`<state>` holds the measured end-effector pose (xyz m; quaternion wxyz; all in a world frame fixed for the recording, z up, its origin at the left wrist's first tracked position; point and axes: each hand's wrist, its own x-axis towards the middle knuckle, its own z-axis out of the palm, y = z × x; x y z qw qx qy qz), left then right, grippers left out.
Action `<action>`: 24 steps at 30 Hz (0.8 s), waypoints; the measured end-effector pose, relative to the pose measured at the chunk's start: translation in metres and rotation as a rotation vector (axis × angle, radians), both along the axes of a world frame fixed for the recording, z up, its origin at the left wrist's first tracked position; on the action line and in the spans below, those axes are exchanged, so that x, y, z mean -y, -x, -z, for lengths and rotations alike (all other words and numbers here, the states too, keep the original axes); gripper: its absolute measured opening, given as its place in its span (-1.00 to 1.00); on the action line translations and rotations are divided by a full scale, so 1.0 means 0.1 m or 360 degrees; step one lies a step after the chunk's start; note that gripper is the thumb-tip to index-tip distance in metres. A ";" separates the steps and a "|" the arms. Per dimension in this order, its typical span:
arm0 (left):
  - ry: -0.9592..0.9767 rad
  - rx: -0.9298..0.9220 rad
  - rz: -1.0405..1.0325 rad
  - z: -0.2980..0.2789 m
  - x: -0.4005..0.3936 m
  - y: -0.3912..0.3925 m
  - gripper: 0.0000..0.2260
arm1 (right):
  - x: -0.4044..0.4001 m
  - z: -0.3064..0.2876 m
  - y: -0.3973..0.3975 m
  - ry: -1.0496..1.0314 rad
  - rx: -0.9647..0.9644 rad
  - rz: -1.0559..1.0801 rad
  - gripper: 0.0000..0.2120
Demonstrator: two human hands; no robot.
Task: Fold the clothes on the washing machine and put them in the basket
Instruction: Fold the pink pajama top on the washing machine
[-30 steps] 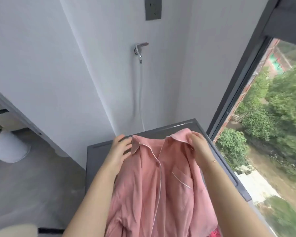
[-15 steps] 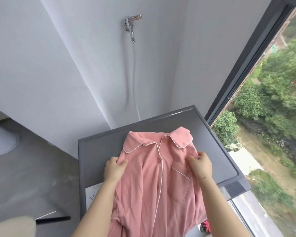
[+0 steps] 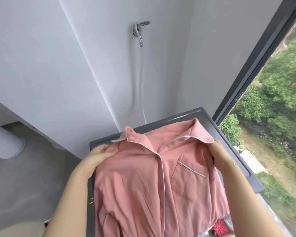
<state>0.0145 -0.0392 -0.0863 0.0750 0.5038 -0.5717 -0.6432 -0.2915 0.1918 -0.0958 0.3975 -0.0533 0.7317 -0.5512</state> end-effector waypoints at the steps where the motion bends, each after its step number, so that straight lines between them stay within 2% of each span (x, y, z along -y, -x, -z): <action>1: -0.0075 0.0206 0.0170 0.12 0.00 -0.03 -0.64 | 0.02 0.11 0.01 -0.0185 -0.0209 -0.0068 -0.94; 2: -0.0186 0.0348 0.0293 0.22 -0.03 -0.04 -0.55 | 0.04 0.20 -0.01 -0.0324 -0.0347 -0.0199 -0.98; 4: -0.0318 0.0447 0.0344 0.43 -0.10 0.01 -0.36 | 0.06 0.30 -0.12 -0.0489 -0.0377 -0.0494 -0.91; 5: -0.0331 0.0421 0.0297 0.49 -0.13 0.06 -0.35 | 0.07 0.31 -0.18 -0.0535 -0.0316 -0.0584 -0.88; 7: -0.0302 0.0211 0.0092 0.49 -0.20 0.20 -0.52 | 0.10 0.29 -0.30 -0.0596 -0.0245 -0.0641 -0.84; 10: -0.0301 -0.0096 -0.0189 0.35 -0.32 0.43 -0.75 | 0.18 0.23 -0.40 -0.0370 -0.0037 -0.0446 -0.79; 13: -0.0114 -0.0193 -0.0110 0.12 -0.35 0.74 -0.86 | 0.19 0.06 -0.37 0.0031 0.0173 -0.0123 -0.86; 15: -0.0013 -0.0282 -0.0019 -0.10 -0.37 1.01 -0.90 | 0.15 -0.14 -0.26 0.0243 0.0166 0.0080 -0.87; 21: 0.0185 -0.0582 0.0192 -0.78 -0.66 2.17 -0.90 | -0.01 -0.81 0.26 0.0595 -0.0173 0.0496 -0.85; 24: 0.0244 -0.0669 0.0273 -1.08 -0.86 2.69 -0.73 | -0.07 -1.09 0.52 0.0804 -0.0233 0.0616 -0.83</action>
